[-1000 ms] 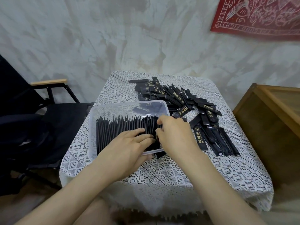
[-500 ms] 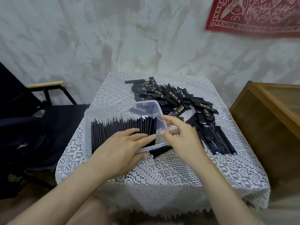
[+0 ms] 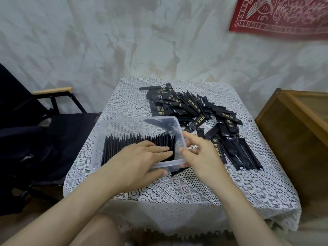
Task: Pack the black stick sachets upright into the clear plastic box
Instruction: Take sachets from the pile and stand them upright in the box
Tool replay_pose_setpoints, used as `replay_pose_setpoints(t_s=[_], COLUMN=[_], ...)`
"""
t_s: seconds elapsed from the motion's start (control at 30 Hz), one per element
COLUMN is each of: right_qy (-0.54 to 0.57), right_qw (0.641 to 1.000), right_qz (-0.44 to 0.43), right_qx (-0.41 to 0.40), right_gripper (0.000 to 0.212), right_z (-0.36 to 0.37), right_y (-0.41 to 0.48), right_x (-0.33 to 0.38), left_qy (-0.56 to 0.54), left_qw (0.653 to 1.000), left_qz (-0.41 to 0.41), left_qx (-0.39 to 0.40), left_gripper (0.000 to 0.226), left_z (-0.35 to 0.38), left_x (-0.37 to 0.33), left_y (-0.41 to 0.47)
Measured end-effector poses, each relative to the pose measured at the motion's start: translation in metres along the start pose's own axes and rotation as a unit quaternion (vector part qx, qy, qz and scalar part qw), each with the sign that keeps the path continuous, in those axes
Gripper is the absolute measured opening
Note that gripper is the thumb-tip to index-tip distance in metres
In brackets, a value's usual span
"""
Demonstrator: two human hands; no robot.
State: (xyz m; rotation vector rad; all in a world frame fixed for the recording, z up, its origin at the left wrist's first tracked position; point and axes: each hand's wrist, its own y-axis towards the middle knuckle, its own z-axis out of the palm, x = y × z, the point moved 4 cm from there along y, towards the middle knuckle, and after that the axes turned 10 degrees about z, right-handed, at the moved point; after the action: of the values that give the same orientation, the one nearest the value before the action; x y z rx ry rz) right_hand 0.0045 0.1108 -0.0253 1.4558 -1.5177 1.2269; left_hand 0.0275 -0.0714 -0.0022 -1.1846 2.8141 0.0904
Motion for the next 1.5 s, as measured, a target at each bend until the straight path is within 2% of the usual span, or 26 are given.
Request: replay_pose_setpoints(t_s=[0.17,0.27,0.37,0.5,0.6,0.87,1.03,1.13,1.33,1.5], right_qy=[-0.015,0.004,0.024,0.021,0.025,0.029,0.022,0.010,0.047,0.066], right_qw=[1.000,1.000,1.000,1.000,0.999,0.999,0.998,0.998,0.996,0.995], right_qz=[-0.001,0.003,0.014,0.020,0.024,0.033,0.062,0.068,0.080,0.066], right_qx=[-0.003,0.008,0.001,-0.004,0.001,-0.009,-0.008,0.006,0.016,0.022], right_gripper=[0.053,0.050,0.049,0.050,0.052,0.047,0.053,0.051,0.052,0.055], right_z=[-0.001,-0.001,0.000,0.000,-0.001,-0.001,-0.001,-0.001,0.003,0.025], right_y=[-0.002,-0.006,-0.007,-0.008,-0.008,-0.011,-0.014,-0.015,-0.016,-0.002], right_x=[0.003,0.007,0.007,0.005,0.003,0.002,0.004,0.003,0.007,0.020], left_qy=[-0.021,-0.020,0.010,0.000,-0.011,0.014,0.030,0.033,0.081,0.073], left_qw=[0.999,1.000,1.000,0.999,0.999,0.999,0.998,0.995,0.980,0.975], left_qz=[0.008,-0.001,0.010,-0.036,-0.034,-0.037,-0.039,-0.073,-0.067,-0.110], left_qx=[0.025,0.010,-0.017,0.011,0.029,0.007,-0.031,-0.052,-0.167,-0.181], left_gripper=[0.059,0.062,0.071,0.087,0.085,0.079,0.077,0.080,0.055,0.043], left_z=[0.001,0.000,-0.001,0.005,0.006,0.001,-0.003,-0.002,0.001,-0.009], left_x=[0.000,0.002,-0.001,0.003,0.005,0.002,0.001,0.012,0.027,0.047], left_y=[0.005,0.003,0.002,-0.001,0.002,-0.002,-0.007,-0.031,-0.068,-0.072])
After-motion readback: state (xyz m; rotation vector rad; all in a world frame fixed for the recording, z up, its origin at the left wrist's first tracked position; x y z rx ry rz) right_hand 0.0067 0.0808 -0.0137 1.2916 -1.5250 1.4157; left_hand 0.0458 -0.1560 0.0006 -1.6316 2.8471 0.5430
